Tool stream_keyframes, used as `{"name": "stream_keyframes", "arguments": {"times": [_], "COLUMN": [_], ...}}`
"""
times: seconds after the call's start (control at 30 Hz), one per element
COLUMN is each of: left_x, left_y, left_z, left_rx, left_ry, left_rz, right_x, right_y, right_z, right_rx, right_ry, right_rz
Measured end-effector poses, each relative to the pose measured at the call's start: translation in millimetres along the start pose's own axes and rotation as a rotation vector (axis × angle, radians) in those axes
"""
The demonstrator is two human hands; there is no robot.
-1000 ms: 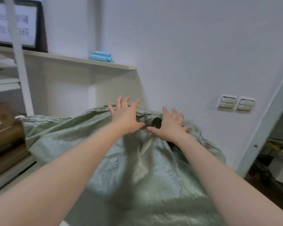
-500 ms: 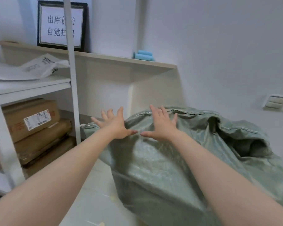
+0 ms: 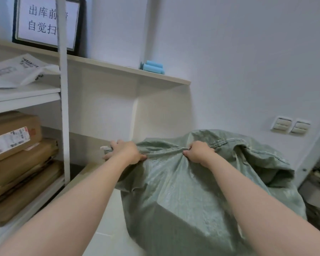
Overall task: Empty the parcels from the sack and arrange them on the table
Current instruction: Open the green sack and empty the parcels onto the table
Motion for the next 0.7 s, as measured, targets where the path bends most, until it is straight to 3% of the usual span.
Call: {"name": "stream_keyframes", "arguments": {"times": [0.07, 0.17, 0.33, 0.53, 0.7], "left_x": [-8, -22, -54, -105, -108], "left_y": [23, 62, 131, 206, 255], "left_z": [2, 19, 49, 96, 102], "left_rx": [0.013, 0.024, 0.339, 0.777, 0.967], "left_ry": [0.089, 0.233, 0.464, 0.558, 0.592], "left_rz": [0.084, 0.393, 0.905, 1.291, 1.247], "right_x": [-13, -23, -67, -130, -155], "right_y": [5, 23, 34, 53, 84], "right_z": [7, 7, -2, -2, -2], "right_rx": [-0.05, -0.023, -0.074, -0.234, -0.355], "right_ry": [0.007, 0.073, 0.206, 0.368, 0.473], "right_rz": [-0.181, -0.728, -1.447, -1.625, -1.547]}}
Point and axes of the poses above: each hand's wrist, its own z-axis away from the middle knuckle, its own x-axis out of the palm, y = z × x, the point moved 4 cm from there along -z, towards the middle knuckle, and after that the axes turned 2 degrees about x, right-handed, at the moved point
